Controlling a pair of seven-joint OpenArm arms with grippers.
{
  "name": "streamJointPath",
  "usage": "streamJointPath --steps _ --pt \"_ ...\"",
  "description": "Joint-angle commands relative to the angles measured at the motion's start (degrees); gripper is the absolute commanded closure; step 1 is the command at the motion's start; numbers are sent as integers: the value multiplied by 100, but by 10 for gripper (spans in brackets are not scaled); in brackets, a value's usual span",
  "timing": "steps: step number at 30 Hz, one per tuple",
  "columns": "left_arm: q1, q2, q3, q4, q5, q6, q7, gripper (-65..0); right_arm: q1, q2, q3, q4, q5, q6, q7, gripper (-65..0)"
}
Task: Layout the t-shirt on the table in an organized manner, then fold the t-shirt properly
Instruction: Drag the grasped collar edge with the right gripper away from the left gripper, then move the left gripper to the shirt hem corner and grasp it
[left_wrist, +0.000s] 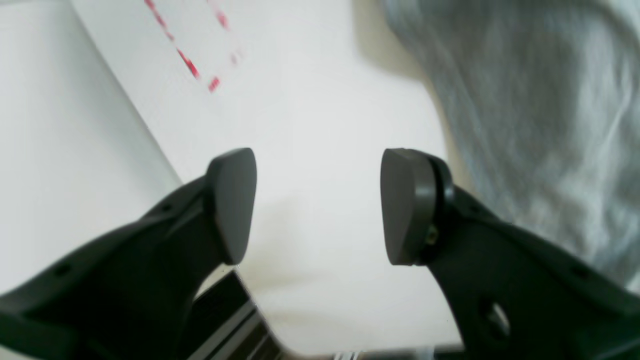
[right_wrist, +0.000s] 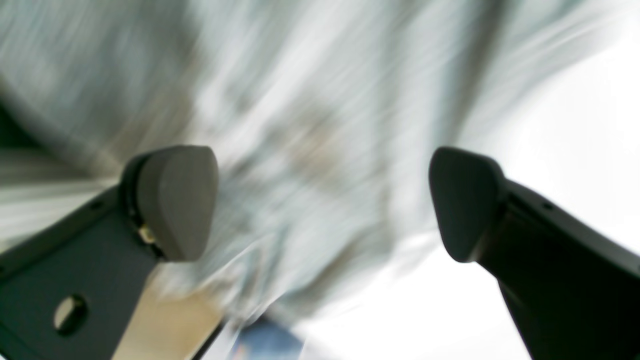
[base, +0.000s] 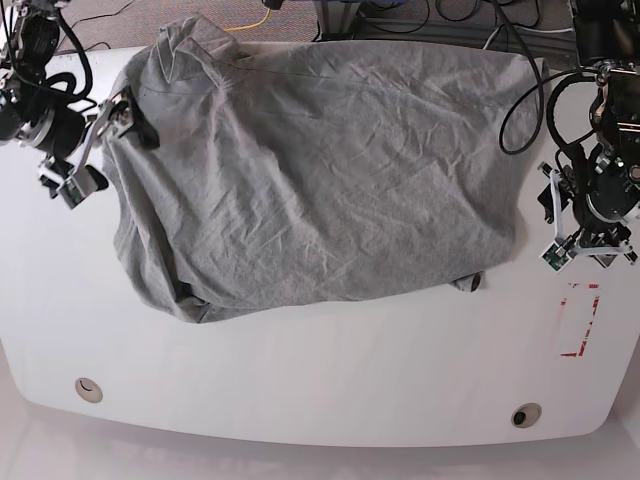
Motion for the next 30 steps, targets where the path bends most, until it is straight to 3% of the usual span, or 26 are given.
streamJointPath --steps 1,8,15,30 --pt "-107 130 -242 81 182 -6 -277 -367 443 -185 30 -117 -275 8 141 -650" --pt "-125 966 -497 72 1158 -6 -1060 -367 1771 -897 -146 -732 -1980 8 194 -650" --pt "-125 1511 -479 72 1721 -6 -1262 -367 3283 -1125 -252 -2288 -3299 8 317 -650" --pt "-116 1660 -505 72 1764 -6 -1271 -367 5235 -879 -243 -6086 -4310 8 2102 -650"
